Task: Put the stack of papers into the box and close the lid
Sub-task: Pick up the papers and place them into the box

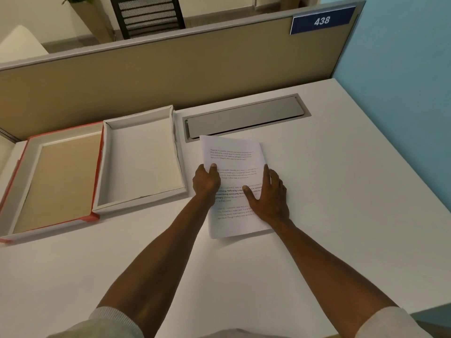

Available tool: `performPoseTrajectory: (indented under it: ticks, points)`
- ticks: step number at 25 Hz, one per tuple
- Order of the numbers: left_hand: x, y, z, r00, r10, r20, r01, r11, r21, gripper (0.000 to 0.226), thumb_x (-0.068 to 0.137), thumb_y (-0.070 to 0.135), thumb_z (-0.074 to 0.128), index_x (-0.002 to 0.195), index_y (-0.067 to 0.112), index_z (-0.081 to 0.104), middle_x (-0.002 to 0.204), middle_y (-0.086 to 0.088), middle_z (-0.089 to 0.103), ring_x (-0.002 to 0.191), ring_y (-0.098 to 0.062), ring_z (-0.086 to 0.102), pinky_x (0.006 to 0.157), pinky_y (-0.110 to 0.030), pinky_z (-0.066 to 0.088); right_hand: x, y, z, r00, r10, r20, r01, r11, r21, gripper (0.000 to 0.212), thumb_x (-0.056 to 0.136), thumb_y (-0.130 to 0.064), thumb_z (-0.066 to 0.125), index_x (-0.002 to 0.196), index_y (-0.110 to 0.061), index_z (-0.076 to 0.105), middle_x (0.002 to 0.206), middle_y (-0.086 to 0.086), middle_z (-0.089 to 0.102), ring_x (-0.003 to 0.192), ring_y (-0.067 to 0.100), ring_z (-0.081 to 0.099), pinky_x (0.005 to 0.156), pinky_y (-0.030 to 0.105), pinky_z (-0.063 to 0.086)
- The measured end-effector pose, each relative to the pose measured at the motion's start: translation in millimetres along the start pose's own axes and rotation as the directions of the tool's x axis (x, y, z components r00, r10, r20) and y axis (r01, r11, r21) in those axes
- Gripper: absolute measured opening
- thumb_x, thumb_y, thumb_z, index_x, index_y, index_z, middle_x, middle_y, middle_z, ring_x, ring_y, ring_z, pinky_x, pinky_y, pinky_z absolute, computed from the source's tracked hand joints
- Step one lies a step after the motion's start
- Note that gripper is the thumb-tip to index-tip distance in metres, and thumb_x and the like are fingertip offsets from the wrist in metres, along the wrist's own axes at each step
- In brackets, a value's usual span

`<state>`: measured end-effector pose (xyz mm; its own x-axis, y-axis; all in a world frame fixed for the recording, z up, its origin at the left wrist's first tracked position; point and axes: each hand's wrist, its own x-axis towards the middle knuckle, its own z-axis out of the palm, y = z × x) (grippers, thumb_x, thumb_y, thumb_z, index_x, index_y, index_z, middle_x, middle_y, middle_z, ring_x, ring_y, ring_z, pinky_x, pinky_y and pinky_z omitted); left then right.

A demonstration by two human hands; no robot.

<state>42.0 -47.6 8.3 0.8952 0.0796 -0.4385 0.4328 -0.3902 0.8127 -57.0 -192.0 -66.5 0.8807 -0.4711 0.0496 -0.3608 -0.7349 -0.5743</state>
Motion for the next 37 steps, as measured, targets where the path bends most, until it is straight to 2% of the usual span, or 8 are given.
performPoseTrajectory:
  ticks: [2, 4, 7, 10, 15, 19, 28, 37]
  points:
    - [-10.6, -5.2, -5.8, 0.993, 0.114, 0.021, -0.113, 0.992, -0.057, 0.034, 0.101, 0.043, 0.048, 0.124, 0.019, 0.051, 0.118, -0.007, 0.067, 0.101, -0.028, 0.069, 0.091, -0.051, 0.058, 6.6, -3.8, -19.9, 0.987, 0.161, 0.024, -0.161, 0.949, 0.270, 0.088, 0.088, -0.062, 0.056, 0.155, -0.016, 0.021, 0.146, 0.012, 0.045, 0.129, 0.027, 0.049, 0.104, 0.042, 0.044]
    - [-21.9, -8.5, -12.3, 0.973, 0.220, 0.068, -0.210, 0.969, -0.133, 0.031, 0.101, 0.042, 0.048, 0.125, 0.023, 0.052, 0.117, -0.005, 0.068, 0.100, -0.027, 0.070, 0.087, -0.051, 0.060, 23.2, -7.2, -48.3, 0.923, 0.313, 0.225, -0.385, 0.755, 0.531, 0.078, 0.092, -0.056, 0.056, 0.152, -0.015, 0.029, 0.141, 0.008, 0.052, 0.121, 0.026, 0.057, 0.095, 0.036, 0.047]
    - [-38.9, -8.2, -22.4, 0.930, 0.345, 0.129, -0.307, 0.919, -0.248, 0.030, 0.101, 0.040, 0.049, 0.126, 0.024, 0.053, 0.118, -0.005, 0.069, 0.098, -0.025, 0.073, 0.081, -0.046, 0.063, 41.8, -13.6, -78.2, 0.840, 0.165, 0.517, -0.536, 0.405, 0.741, 0.060, 0.089, -0.056, 0.060, 0.135, -0.017, 0.057, 0.126, 0.014, 0.068, 0.105, 0.034, 0.069, 0.090, 0.050, 0.057]
    - [-51.7, -8.7, -30.2, 0.910, 0.389, 0.142, -0.327, 0.886, -0.329, 0.026, 0.103, 0.036, 0.049, 0.125, 0.025, 0.056, 0.117, -0.005, 0.071, 0.099, -0.025, 0.073, 0.080, -0.046, 0.063, 42.3, -21.2, -91.8, 0.823, 0.119, 0.556, -0.564, 0.289, 0.773, 0.049, 0.088, -0.048, 0.066, 0.126, -0.018, 0.066, 0.120, 0.017, 0.071, 0.108, 0.040, 0.068, 0.094, 0.060, 0.053]
    - [-60.3, -0.6, -46.5, 0.911, 0.406, 0.076, -0.354, 0.863, -0.360, 0.025, 0.101, 0.038, 0.048, 0.124, 0.029, 0.053, 0.119, -0.004, 0.068, 0.102, -0.025, 0.072, 0.084, -0.054, 0.061, 30.2, -58.0, -108.3, 0.904, 0.253, 0.344, -0.427, 0.563, 0.707, 0.042, 0.097, -0.048, 0.054, 0.123, -0.015, 0.054, 0.111, 0.010, 0.070, 0.094, 0.029, 0.071, 0.080, 0.046, 0.061]
    - [-66.5, 9.1, -64.6, 0.842, 0.538, 0.040, -0.491, 0.794, -0.358, 0.030, 0.099, 0.040, 0.046, 0.128, 0.038, 0.049, 0.123, 0.001, 0.065, 0.107, -0.023, 0.070, 0.082, -0.047, 0.063, 1.3, -83.1, -113.0, 0.990, 0.142, 0.024, -0.119, 0.711, 0.693, 0.035, 0.099, -0.048, 0.045, 0.119, -0.019, 0.044, 0.104, 0.001, 0.064, 0.085, 0.017, 0.069, 0.070, 0.036, 0.062]
    - [-76.9, -34.3, -78.2, 0.841, 0.541, 0.003, -0.504, 0.785, -0.360, 0.060, 0.088, 0.049, 0.062, 0.142, 0.028, 0.044, 0.131, 0.004, 0.063, 0.121, -0.023, 0.062, 0.094, -0.055, 0.057, -42.0, -71.1, -96.7, 0.999, -0.038, -0.009, 0.032, 0.652, 0.757, 0.038, 0.092, -0.041, 0.055, 0.124, -0.027, 0.043, 0.113, -0.012, 0.062, 0.100, 0.001, 0.064, 0.074, 0.020, 0.060]
    - [-85.4, -37.6, -64.7, 0.843, 0.519, -0.142, -0.534, 0.777, -0.333, 0.033, 0.098, 0.043, 0.049, 0.126, 0.028, 0.057, 0.110, 0.011, 0.070, 0.104, -0.019, 0.068, 0.084, -0.049, 0.062, -57.2, -79.7, -91.3, 0.998, 0.060, -0.031, -0.007, 0.558, 0.830, 0.021, 0.096, -0.036, 0.057, 0.111, -0.047, 0.046, 0.111, -0.011, 0.062, 0.101, 0.010, 0.065, 0.072, 0.025, 0.060]
